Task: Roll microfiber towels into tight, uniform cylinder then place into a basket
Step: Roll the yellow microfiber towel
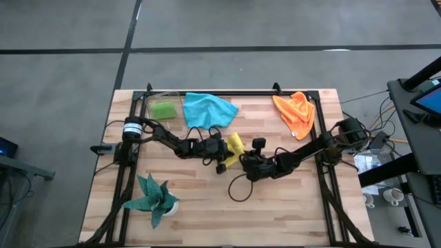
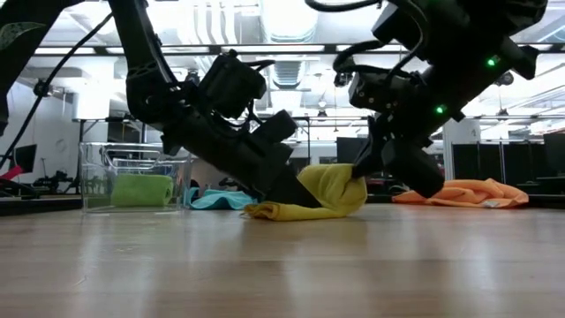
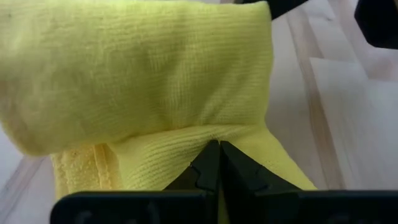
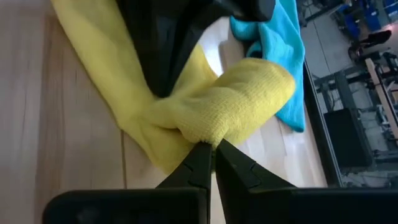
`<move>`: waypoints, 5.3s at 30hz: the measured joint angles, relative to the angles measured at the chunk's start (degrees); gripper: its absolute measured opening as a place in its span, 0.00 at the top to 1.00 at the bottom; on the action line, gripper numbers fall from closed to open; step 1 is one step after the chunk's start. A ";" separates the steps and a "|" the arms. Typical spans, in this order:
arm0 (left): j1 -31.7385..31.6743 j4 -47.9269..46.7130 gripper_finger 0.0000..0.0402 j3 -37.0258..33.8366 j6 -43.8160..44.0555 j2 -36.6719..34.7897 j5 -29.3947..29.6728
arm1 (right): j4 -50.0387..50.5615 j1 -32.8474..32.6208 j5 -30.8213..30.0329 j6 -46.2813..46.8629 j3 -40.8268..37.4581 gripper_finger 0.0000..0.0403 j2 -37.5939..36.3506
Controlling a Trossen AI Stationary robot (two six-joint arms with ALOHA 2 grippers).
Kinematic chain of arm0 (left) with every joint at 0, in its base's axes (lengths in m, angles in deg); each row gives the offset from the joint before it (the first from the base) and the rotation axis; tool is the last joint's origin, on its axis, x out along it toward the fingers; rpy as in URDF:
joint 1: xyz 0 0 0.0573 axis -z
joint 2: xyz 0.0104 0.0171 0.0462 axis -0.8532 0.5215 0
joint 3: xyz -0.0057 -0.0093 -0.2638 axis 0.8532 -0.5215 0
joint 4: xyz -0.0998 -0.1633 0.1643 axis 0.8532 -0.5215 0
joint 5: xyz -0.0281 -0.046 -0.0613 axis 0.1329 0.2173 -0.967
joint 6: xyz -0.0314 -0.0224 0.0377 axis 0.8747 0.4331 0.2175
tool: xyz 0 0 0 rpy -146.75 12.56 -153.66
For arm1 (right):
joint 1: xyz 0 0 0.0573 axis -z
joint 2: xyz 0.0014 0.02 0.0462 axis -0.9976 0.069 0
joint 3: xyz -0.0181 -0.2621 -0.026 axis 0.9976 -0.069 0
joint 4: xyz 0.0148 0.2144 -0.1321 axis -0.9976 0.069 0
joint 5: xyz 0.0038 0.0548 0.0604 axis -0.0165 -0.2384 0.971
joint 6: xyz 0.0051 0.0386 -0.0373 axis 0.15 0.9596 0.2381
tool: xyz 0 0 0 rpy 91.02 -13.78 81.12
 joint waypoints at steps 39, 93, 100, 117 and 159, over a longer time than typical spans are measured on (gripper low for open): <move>-0.11 -6.38 1.00 0.35 2.44 -2.11 -0.64 | -8.59 4.85 11.40 -2.41 2.52 0.98 5.33; 3.81 -22.60 1.00 -3.77 4.45 -11.24 -2.29 | -2.89 4.57 10.71 -11.25 5.34 0.98 4.46; 2.43 -17.64 1.00 -5.03 4.44 -10.62 0.10 | -3.34 3.85 11.19 -16.41 5.31 0.98 4.46; 2.40 -18.16 1.00 -5.01 4.45 -11.06 -8.48 | -6.71 5.26 14.62 -16.24 5.27 0.98 4.55; 1.73 -13.23 1.00 -3.81 3.35 -12.19 0.47 | -6.91 6.45 23.19 -14.36 5.10 0.98 4.90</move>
